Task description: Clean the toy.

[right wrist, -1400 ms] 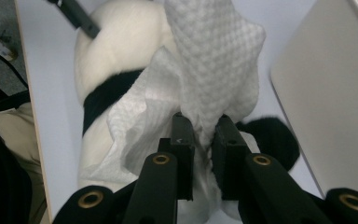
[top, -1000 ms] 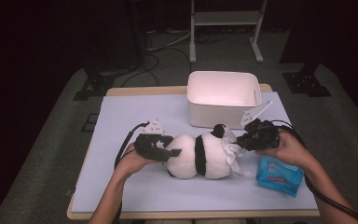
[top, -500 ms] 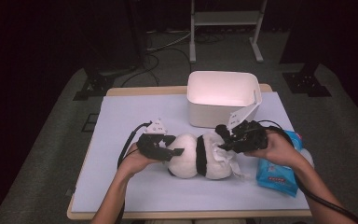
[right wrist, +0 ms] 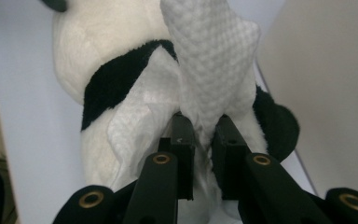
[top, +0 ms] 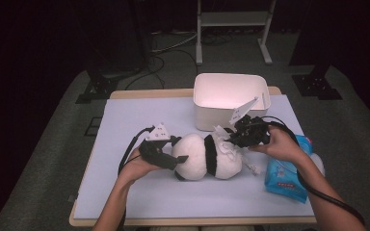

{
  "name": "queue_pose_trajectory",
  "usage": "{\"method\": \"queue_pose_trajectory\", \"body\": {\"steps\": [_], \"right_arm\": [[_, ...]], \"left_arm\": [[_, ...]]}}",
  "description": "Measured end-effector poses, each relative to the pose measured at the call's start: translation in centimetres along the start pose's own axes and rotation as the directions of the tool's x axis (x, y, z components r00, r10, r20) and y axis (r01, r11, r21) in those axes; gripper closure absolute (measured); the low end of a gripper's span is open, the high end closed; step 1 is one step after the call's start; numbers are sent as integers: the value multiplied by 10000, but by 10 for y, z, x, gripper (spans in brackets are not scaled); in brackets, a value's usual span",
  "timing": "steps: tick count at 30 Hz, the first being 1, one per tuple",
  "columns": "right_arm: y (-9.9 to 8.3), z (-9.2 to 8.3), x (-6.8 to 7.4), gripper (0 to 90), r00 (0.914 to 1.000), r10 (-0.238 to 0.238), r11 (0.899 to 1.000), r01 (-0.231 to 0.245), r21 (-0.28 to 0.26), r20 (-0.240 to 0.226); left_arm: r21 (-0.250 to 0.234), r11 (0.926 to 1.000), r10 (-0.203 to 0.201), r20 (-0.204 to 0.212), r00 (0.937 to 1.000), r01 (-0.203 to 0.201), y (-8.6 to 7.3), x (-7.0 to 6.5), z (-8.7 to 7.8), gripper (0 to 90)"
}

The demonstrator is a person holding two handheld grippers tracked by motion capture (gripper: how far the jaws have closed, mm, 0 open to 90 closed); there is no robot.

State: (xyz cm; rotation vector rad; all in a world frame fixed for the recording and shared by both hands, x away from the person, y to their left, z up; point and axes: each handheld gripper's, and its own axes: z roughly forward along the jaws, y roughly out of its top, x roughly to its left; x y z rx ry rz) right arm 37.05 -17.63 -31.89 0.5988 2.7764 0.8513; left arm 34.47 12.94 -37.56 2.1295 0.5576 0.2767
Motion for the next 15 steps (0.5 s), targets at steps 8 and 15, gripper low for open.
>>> {"method": "queue_pose_trajectory", "body": {"steps": [8,15], "right_arm": [[5,11,-18,800,9988,378,9992,-382,121,324],[3,1,-12,796,9995,130,9995,-138,281,292]], "left_arm": [[383,9992,123,0,9999,-123,-10,5,12,196],[279,9996,69,-51,10000,-67,-11,3,15,213]]}}
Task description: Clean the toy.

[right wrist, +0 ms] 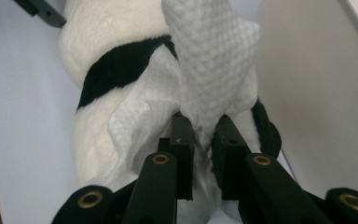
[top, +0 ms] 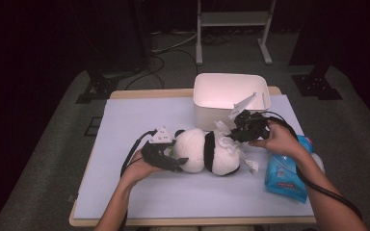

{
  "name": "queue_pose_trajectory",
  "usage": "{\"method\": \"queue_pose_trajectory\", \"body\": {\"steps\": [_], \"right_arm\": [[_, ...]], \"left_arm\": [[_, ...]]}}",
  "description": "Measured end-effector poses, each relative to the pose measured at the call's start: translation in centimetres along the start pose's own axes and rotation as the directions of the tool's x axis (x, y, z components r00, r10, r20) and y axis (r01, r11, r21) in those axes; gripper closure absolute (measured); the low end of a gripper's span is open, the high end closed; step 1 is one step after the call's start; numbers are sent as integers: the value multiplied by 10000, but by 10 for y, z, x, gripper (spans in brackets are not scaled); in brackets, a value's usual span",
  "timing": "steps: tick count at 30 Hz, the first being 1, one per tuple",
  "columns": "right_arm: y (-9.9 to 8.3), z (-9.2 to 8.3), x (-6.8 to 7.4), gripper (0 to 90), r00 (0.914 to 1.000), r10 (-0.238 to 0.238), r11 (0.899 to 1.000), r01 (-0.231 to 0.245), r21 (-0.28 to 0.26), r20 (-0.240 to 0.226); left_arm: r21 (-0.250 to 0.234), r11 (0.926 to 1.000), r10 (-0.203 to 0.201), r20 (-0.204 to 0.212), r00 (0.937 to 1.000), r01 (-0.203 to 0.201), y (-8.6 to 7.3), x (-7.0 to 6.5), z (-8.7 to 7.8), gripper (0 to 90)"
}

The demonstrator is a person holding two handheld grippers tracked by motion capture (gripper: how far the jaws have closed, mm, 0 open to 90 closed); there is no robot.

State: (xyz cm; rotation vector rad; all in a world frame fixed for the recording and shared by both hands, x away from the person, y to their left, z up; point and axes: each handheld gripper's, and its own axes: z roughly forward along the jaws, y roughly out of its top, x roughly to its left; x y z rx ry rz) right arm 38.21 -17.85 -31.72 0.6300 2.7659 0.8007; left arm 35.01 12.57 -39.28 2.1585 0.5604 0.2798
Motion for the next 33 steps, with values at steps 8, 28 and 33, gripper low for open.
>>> {"method": "queue_pose_trajectory", "body": {"steps": [8,28,33], "right_arm": [[-21,-13,5,791,10000,42,9999,-42,98,-51],[-1,1,-5,798,10000,80,9994,-79,335,-27],[10,9,8,798,9982,-376,9991,384,151,-476]], "left_arm": [[119,9999,-17,172,9999,15,4,-8,2,225],[365,9993,-41,563,9984,20,3,-17,4,275],[339,9994,-55,520,9986,37,3,-17,4,274]]}}
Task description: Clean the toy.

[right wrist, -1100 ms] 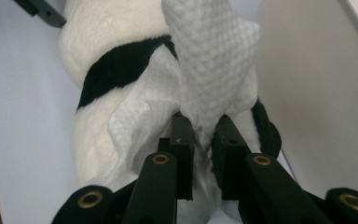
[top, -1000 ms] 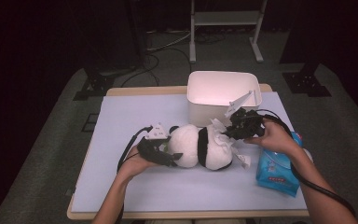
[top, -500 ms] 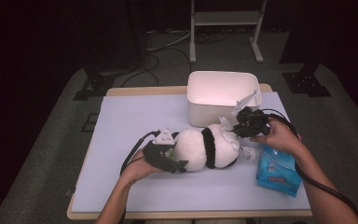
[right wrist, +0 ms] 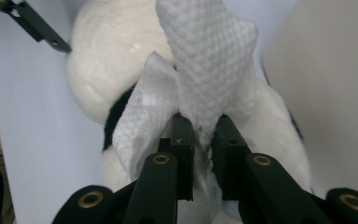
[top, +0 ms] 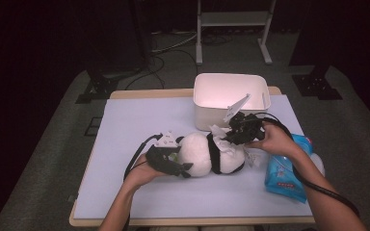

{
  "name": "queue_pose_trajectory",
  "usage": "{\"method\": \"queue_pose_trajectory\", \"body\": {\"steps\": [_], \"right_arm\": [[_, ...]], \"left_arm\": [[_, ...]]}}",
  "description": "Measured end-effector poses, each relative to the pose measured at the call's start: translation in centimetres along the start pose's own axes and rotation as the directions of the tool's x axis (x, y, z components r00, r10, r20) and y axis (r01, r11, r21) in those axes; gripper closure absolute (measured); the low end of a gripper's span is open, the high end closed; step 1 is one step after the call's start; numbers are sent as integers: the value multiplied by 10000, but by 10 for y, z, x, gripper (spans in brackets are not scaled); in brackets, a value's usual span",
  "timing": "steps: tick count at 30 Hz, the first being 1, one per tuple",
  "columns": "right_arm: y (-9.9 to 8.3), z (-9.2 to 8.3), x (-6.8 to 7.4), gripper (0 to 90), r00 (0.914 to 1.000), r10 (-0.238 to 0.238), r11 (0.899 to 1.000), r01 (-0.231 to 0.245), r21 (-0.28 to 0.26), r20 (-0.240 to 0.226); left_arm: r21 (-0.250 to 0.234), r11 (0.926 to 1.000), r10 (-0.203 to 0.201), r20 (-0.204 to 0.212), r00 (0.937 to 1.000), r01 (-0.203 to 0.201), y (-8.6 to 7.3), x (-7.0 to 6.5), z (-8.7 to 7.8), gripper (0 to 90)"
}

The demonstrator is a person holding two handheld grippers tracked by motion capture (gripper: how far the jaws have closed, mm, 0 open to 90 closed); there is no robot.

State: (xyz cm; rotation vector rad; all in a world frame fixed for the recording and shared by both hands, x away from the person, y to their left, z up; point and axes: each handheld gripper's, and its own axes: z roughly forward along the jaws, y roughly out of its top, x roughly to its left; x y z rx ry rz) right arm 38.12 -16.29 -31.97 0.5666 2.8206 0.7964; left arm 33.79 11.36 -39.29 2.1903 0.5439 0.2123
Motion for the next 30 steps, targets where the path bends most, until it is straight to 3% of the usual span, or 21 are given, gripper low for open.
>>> {"method": "queue_pose_trajectory", "body": {"steps": [6,19,23,30], "right_arm": [[-5,-3,11,795,9994,-326,9994,325,-138,-62],[-53,-24,8,792,9993,338,9993,-335,-148,185],[-54,-23,11,792,9992,258,9996,-255,-127,299],[-37,-16,16,794,9994,-156,9999,156,-2,314]], "left_arm": [[-164,9998,-137,16,9999,138,0,2,-1,267],[-202,9994,-267,-15,9996,267,0,2,0,266],[-157,9996,-232,-37,9997,231,0,2,1,268],[-236,9990,-385,-65,9992,384,2,2,1,276]]}}
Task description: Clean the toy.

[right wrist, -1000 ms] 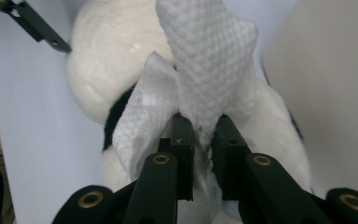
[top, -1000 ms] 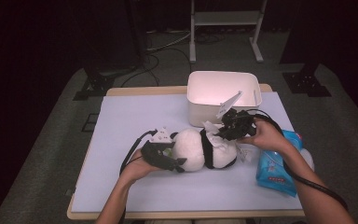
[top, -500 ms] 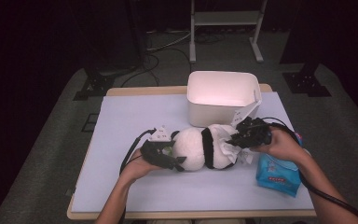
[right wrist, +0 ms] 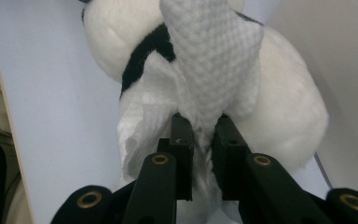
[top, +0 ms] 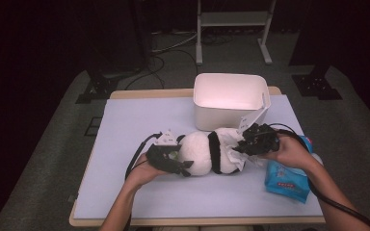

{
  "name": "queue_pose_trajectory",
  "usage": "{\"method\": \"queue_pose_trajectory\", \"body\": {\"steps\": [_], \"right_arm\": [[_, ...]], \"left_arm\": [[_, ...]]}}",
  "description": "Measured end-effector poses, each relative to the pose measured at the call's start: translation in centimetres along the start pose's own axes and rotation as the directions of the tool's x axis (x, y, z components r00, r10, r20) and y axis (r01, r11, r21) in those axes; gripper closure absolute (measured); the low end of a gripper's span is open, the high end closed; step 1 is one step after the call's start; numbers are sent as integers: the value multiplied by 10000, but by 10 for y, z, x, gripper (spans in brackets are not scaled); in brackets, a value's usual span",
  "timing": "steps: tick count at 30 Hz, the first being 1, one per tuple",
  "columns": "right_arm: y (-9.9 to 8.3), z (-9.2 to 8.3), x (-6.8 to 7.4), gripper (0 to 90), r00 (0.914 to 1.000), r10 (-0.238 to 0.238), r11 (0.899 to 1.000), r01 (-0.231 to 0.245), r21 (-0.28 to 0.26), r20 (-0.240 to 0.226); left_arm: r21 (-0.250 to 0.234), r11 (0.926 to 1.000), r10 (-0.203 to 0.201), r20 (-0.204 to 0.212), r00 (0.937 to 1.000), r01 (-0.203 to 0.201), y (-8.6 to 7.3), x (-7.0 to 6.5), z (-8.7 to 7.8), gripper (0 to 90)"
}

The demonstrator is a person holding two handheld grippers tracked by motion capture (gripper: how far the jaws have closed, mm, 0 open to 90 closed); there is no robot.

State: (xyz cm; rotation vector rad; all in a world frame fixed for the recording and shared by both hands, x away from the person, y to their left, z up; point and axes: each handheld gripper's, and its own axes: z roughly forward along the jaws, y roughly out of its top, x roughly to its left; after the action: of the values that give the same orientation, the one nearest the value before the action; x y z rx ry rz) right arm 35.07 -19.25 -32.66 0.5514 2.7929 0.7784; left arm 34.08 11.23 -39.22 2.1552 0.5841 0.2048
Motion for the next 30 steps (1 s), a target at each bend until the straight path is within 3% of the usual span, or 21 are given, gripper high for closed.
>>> {"method": "queue_pose_trajectory", "body": {"steps": [14,30], "right_arm": [[45,33,15,794,9940,-779,9970,779,-18,-771],[93,56,17,793,9838,-1001,9947,952,-394,-1490]], "left_arm": [[-164,9998,143,83,9999,-142,5,-3,0,288],[-238,9996,164,167,9997,-160,3,-2,1,287]]}}
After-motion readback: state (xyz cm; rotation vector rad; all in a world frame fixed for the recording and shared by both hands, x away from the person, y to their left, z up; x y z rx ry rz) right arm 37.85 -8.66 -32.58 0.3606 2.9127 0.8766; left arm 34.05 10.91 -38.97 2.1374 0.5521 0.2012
